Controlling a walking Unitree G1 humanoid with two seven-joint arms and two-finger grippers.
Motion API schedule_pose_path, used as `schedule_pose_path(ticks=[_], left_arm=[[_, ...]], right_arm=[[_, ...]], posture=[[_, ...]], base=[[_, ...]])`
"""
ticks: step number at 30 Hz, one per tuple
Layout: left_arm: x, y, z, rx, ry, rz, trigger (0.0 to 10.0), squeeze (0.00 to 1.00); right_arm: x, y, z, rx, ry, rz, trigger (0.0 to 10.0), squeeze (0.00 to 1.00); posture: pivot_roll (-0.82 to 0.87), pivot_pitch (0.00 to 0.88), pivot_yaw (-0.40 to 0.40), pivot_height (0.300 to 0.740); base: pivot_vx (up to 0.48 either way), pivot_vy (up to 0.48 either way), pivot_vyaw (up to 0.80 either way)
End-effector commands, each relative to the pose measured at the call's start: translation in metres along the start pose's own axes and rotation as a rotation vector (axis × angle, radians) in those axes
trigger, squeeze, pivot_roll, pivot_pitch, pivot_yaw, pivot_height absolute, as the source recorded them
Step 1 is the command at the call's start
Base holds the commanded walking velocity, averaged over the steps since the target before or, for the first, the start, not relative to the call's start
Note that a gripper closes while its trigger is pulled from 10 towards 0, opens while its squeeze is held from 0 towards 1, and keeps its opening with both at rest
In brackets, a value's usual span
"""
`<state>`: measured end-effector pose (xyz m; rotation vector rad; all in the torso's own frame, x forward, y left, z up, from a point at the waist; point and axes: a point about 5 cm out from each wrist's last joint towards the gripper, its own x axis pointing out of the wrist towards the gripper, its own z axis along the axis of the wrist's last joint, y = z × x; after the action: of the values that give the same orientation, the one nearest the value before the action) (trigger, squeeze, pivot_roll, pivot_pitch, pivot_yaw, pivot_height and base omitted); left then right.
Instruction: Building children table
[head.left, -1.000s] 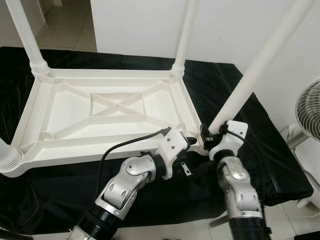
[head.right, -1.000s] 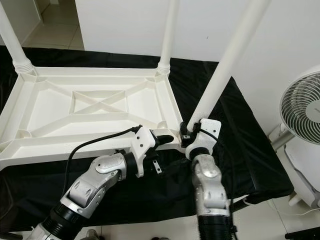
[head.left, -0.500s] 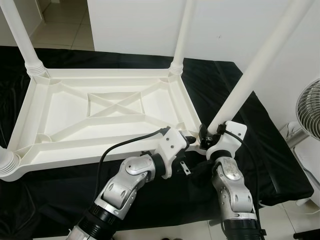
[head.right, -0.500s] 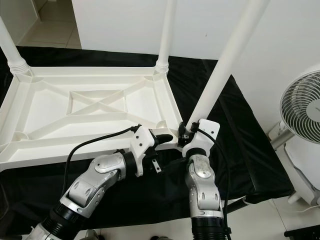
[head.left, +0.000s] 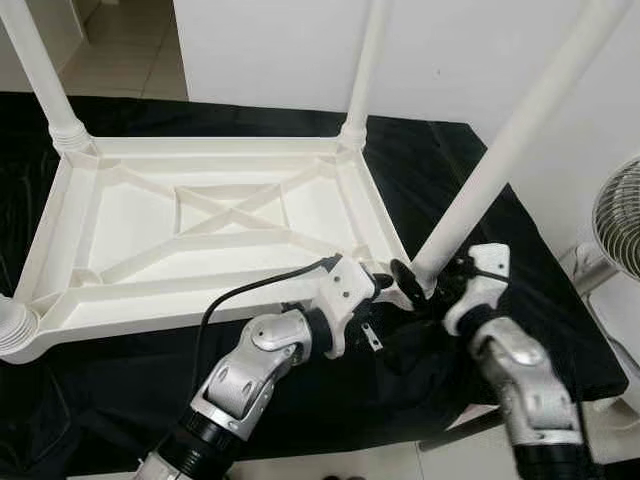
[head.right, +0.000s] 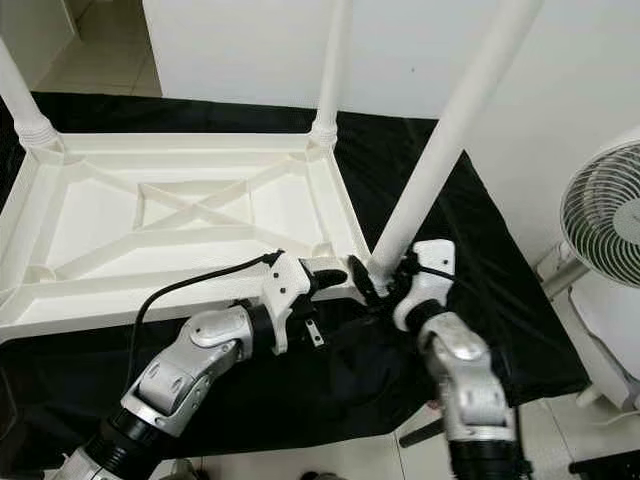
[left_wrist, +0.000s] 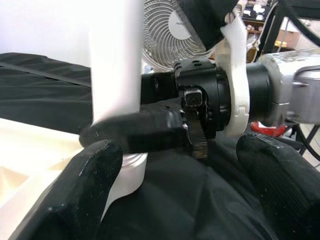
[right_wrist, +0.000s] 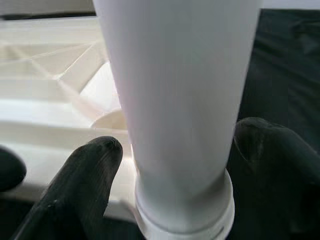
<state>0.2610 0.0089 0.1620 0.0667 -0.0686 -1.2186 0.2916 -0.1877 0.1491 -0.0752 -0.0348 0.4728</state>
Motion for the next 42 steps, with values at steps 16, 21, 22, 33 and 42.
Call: schedule_pose_path(ticks=[16,21,22,33,42], left_arm=[[-0.006,-0.001,-0.001,0.014,0.018,-0.011,10.0,0.00],[-0.009,-0.001,0.000,0.016,0.022,-0.003,10.0,0.00],[-0.009,-0.001,0.000,0.016,0.022,-0.003,10.0,0.00],[-0.010,-0.004,-0.002,0.009,0.026,-0.007,10.0,0.00],[-0.009,-0.006,-0.003,-0.001,0.023,-0.010,10.0,0.00]], right_arm=[[0.027,-0.015,-0.016,-0.016,0.033,0.168,0.0,0.00],[0.027,-0.014,-0.025,0.008,0.050,0.184,0.0,0.00],[0.027,-0.014,-0.025,0.008,0.050,0.184,0.0,0.00],[0.023,-0.014,-0.029,0.008,0.036,0.053,10.0,0.00],[0.021,0.001,-0.026,0.003,0.009,-0.122,10.0,0.00]], posture=[[0.05,0.083,-0.091,0.740],[0.07,0.086,-0.090,0.740],[0.07,0.086,-0.090,0.740],[0.06,0.087,-0.094,0.740],[0.05,0.083,-0.098,0.740]], base=[[0.000,0.000,0.00],[0.000,0.000,0.00],[0.000,0.000,0.00],[0.000,0.000,0.00],[0.000,0.000,0.00]])
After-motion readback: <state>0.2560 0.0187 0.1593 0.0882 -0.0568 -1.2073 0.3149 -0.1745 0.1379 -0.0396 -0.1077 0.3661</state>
